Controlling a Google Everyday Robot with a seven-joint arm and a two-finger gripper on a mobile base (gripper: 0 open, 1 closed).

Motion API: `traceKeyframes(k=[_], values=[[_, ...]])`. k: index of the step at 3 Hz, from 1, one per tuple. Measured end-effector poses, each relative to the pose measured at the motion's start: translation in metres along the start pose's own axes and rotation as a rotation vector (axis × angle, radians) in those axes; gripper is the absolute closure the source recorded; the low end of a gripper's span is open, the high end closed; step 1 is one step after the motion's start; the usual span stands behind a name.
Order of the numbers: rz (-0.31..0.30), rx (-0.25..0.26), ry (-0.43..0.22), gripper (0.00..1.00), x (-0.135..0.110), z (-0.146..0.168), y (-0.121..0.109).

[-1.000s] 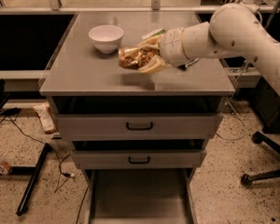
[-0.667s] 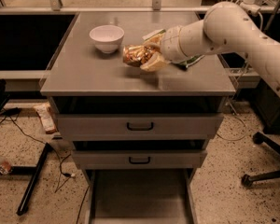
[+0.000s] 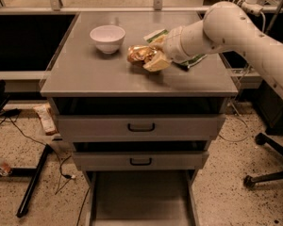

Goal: Pick orange can from bottom drawer and place on counter

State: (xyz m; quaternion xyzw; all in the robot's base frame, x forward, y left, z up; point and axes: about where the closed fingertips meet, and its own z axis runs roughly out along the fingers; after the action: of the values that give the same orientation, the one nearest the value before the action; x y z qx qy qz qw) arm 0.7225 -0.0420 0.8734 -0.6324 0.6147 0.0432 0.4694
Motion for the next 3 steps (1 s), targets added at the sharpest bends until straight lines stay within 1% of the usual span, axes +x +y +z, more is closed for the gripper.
traceKeyframes(k=[3], values=[[0.0, 0.0, 0.0, 0.11, 0.0, 0.0001, 0.0001]])
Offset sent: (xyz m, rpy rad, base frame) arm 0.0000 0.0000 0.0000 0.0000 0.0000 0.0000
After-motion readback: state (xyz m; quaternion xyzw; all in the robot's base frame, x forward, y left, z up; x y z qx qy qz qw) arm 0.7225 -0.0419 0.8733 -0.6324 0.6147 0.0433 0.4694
